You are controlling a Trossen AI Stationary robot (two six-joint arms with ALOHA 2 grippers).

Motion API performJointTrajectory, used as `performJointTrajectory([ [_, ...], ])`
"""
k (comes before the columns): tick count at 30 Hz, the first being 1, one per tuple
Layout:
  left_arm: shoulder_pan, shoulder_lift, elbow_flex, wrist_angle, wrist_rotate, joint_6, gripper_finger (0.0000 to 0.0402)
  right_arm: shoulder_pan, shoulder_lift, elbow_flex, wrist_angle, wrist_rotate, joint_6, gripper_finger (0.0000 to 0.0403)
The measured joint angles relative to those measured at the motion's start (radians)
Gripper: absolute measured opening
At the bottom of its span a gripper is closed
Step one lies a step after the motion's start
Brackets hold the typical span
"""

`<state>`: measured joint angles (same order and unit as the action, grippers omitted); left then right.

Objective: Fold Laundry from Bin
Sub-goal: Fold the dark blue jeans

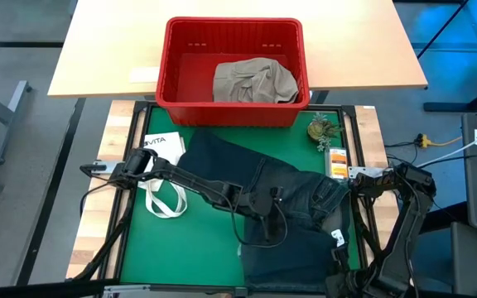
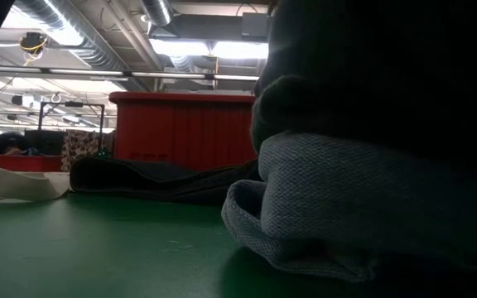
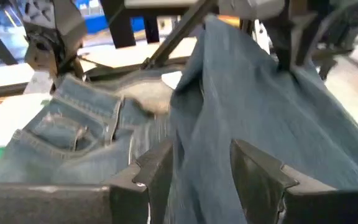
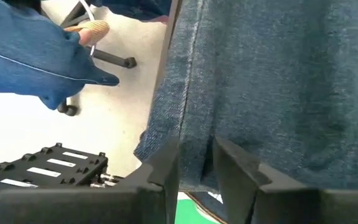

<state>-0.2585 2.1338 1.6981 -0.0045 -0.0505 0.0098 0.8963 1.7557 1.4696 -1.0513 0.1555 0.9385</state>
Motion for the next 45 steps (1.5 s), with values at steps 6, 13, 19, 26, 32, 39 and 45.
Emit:
performJointTrajectory([
  [6,0.003,0.04,-0.001,0.087,0.02,0.001,0.0152,0.0,0.0,0.0,0.019,0.0,0.0,0.0096],
  [13,0.008,0.039,-0.001,0.12,0.016,0.014,0.0152,0.0,0.0,0.0,0.033,-0.014,-0.001,0.0096],
  [19,0.01,0.039,-0.001,0.122,0.047,0.03,0.0151,0.0,0.0,0.0,0.033,-0.018,-0.001,0.0097],
  [26,0.01,0.052,-0.001,0.147,0.098,0.03,0.0103,0.0,0.0,0.0,0.033,-0.018,-0.001,0.0069],
  [32,0.011,0.073,-0.001,0.178,0.088,0.027,0.0083,0.0,0.0,0.0,0.033,-0.018,-0.002,0.0017],
  [39,0.01,0.102,0.0,0.215,0.087,0.028,0.0104,0.0,0.0,0.0,0.033,-0.018,-0.002,0.0013],
  [45,0.011,0.116,0.0,0.223,0.067,0.027,0.0118,0.0,0.0,0.0,0.033,-0.018,-0.004,0.0015],
])
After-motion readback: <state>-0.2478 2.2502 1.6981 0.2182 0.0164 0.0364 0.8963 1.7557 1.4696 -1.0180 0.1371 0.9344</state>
